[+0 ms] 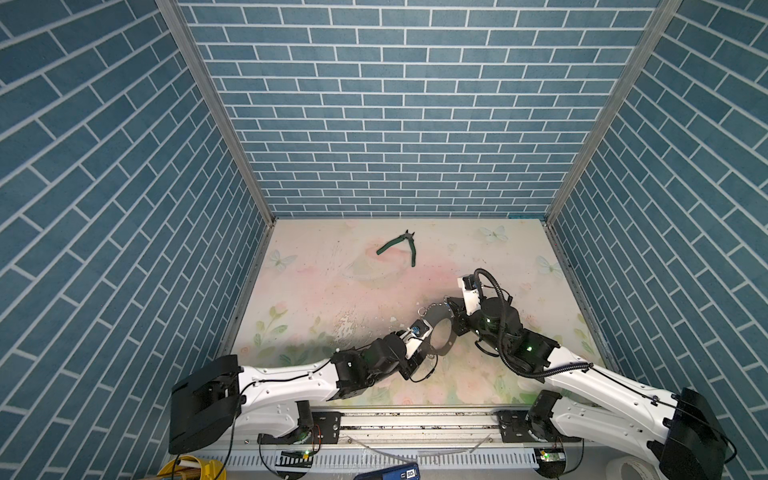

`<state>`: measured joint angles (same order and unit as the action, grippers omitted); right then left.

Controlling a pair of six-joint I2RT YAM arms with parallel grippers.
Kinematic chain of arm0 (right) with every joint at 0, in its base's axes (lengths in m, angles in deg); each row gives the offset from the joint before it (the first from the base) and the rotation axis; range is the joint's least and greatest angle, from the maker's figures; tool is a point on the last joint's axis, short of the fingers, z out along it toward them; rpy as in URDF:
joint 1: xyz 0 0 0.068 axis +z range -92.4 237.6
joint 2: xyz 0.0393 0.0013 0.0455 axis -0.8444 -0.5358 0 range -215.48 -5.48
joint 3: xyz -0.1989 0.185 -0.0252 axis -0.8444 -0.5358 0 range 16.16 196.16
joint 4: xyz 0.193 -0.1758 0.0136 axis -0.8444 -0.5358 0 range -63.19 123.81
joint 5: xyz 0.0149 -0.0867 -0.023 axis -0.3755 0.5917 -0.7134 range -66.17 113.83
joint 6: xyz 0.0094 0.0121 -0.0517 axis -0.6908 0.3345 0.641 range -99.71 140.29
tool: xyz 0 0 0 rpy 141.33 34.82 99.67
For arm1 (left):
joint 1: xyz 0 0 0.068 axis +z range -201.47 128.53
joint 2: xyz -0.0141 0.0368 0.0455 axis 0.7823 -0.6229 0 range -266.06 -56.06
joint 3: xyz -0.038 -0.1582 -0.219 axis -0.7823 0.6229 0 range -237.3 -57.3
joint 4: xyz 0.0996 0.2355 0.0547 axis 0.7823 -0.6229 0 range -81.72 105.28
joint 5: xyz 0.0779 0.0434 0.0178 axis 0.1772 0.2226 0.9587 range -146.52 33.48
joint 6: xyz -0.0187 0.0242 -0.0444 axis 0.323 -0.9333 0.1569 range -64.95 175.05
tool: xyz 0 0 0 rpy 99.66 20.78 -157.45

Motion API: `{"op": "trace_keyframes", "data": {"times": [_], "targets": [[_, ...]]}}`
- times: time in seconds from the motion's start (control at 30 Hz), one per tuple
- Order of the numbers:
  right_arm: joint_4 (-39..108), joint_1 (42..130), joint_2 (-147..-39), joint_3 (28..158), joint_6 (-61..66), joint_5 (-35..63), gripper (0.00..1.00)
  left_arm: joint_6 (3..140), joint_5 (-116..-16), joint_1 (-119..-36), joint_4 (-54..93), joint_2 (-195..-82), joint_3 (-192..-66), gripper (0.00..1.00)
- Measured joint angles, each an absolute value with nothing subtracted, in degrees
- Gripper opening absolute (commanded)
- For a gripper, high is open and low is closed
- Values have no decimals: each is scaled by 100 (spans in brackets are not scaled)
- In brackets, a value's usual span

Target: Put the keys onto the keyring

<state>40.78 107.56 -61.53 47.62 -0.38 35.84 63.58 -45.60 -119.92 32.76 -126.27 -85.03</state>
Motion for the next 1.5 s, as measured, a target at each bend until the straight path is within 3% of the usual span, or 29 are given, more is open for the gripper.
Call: {"op": "trace_keyframes", "data": {"times": [0.37,0.6,0.9,1.2,1.5], "targets": [[3133,10734,-6507,5110,-978,4874,0,6455,-4361,-12195,3547,-13665,-9108,54],[2602,10397,-6947,5212,-1500,5059,0,6267,-4431,-12202,3617,-13982,-9368,57],[2362,9578,-7052,5142,-2027,4174,0,5696,-4855,-12202,3457,-14415,-9626,56],[1776,9567,-7021,5446,-2606,3409,0,5108,-4859,-12202,3501,-15053,-10035,63],[1582,9567,-6971,5750,-2969,3199,0,5021,-4562,-12210,3536,-15235,-10122,64]]}}
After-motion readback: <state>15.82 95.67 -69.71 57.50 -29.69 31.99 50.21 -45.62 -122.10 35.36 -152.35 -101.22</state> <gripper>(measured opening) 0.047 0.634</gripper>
